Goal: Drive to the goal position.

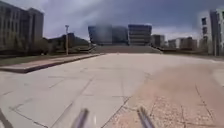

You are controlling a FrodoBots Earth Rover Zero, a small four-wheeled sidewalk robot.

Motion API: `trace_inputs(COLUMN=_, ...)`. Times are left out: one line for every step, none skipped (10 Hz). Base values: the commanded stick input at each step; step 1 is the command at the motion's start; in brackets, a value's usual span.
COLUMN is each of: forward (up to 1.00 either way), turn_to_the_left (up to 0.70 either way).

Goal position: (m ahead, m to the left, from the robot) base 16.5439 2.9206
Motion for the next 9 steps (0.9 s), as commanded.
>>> trace_inputs(forward=1.0, turn_to_the_left=-0.31)
trace_inputs(forward=1.0, turn_to_the_left=-0.4)
trace_inputs(forward=1.0, turn_to_the_left=-0.4)
trace_inputs(forward=1.0, turn_to_the_left=-0.34)
trace_inputs(forward=1.0, turn_to_the_left=-0.18)
trace_inputs(forward=1.0, turn_to_the_left=-0.09)
trace_inputs(forward=1.0, turn_to_the_left=0.0)
trace_inputs(forward=1.0, turn_to_the_left=0.0)
trace_inputs(forward=1.0, turn_to_the_left=0.0)
